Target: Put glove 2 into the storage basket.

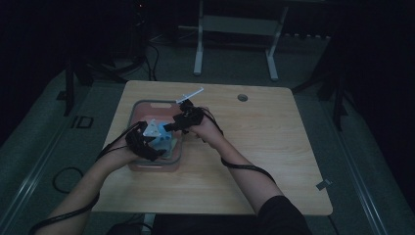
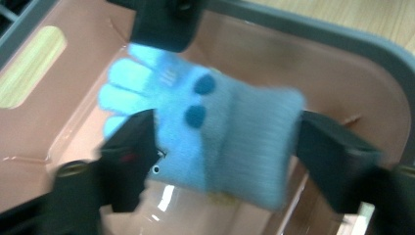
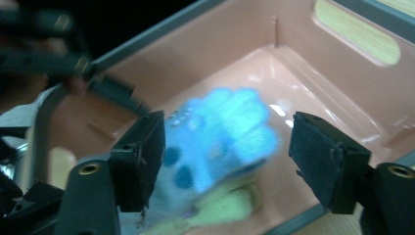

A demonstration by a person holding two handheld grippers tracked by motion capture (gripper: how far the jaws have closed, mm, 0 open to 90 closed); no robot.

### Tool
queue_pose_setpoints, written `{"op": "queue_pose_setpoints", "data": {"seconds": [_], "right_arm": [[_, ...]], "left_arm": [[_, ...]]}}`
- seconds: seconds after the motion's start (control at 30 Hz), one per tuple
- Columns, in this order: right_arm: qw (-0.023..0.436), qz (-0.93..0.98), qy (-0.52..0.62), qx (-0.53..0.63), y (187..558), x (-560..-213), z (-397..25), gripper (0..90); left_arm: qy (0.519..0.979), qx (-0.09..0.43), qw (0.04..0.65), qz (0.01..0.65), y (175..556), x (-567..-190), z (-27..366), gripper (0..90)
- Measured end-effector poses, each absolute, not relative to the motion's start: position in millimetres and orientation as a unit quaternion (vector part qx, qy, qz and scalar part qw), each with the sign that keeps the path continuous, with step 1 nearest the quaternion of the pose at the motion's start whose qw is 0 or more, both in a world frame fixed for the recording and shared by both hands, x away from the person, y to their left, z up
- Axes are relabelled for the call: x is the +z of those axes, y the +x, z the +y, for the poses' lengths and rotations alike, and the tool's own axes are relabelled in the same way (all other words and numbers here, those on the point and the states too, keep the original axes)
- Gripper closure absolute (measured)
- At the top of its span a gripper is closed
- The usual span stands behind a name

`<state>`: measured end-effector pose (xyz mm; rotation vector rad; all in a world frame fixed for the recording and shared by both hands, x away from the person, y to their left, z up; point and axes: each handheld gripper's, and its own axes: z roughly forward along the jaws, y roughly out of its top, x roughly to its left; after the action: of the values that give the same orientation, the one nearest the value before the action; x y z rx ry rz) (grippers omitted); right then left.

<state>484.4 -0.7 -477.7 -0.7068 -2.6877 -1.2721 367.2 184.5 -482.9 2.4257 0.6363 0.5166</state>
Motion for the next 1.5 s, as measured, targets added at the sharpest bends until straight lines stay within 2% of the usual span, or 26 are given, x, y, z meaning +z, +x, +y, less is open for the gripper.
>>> {"op": "queue_pose_setpoints", "data": {"seconds": [0.07,0.23,0.37,0.47,1.2,1.37,1.5], "right_arm": [[0.042,-0.876,-0.225,-0.424,483,-475,-3,26.0],[0.034,-0.879,-0.208,-0.428,477,-471,-8,20.5],[0.033,-0.876,-0.207,-0.434,472,-468,-14,20.6],[0.031,-0.874,-0.205,-0.439,468,-466,-18,20.5],[-0.002,-0.877,-0.216,-0.430,459,-471,-77,17.8],[-0.006,-0.877,-0.219,-0.427,457,-473,-88,17.8],[-0.011,-0.876,-0.224,-0.426,455,-476,-102,17.7]], "left_arm": [[0.905,0.194,0.290,0.241,366,-482,184,14.5],[0.900,0.196,0.300,0.247,365,-478,181,10.1],[0.896,0.192,0.313,0.251,364,-474,179,8.1],[0.889,0.190,0.326,0.258,364,-473,175,2.8],[0.882,0.146,0.390,0.219,354,-468,128,2.5],[0.883,0.145,0.394,0.209,353,-466,118,2.5],[0.882,0.164,0.396,0.197,351,-465,110,2.6]]}}
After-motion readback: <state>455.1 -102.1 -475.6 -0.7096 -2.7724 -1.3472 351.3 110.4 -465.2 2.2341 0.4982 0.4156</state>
